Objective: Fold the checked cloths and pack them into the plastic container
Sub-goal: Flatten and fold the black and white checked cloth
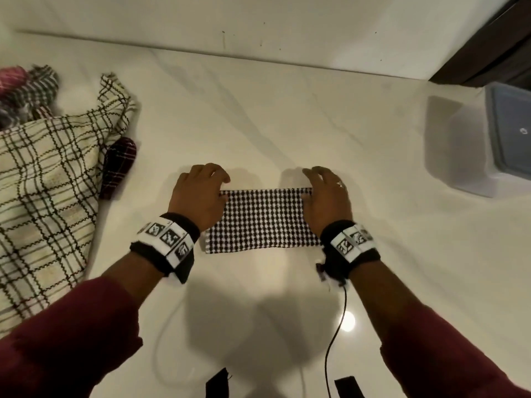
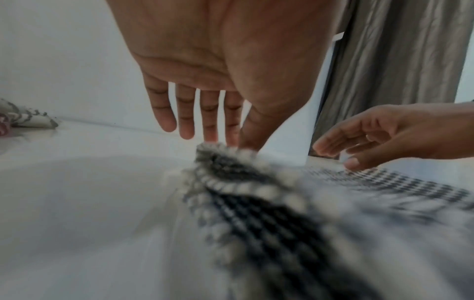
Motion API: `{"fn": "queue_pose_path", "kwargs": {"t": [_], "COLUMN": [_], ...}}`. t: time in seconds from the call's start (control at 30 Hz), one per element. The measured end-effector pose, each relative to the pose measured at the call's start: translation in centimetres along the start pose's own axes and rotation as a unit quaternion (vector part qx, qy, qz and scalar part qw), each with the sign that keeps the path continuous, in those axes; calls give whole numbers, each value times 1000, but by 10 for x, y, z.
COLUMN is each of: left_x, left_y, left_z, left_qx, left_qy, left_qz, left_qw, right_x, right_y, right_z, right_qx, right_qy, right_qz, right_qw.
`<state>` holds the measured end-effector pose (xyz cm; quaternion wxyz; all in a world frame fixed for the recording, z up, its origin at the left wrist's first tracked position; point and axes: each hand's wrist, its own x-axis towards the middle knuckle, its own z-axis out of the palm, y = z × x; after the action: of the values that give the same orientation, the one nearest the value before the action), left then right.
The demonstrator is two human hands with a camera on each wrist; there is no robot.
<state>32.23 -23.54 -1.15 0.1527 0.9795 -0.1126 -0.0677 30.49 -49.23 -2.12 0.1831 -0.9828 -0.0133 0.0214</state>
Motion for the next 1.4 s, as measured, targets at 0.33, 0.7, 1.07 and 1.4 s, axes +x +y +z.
{"fn": "queue_pose_path", "kwargs": {"t": [0.33,0.7,1.07,1.4], "left_x": [-47,-52,-150,-163], "left_y": [33,31,33,68], "left_z": [55,56,63,52], "left_qx": [-42,-7,-1,20], "left_qy": [-150,-168,-160,-198], "left_qz": [33,48,21,39], "left_qw": [987,985,987,979], "right_x": [-38,-59,-145,-133], "right_y": [-55,39,11,-30], "right_z": [52,12,-1,-19], "right_qx": [-23,-29,202,283], "right_qy": [-222,-163,-36,8], "right_qz": [-83,108,286,271], "right_qw": [971,980,936,920]}}
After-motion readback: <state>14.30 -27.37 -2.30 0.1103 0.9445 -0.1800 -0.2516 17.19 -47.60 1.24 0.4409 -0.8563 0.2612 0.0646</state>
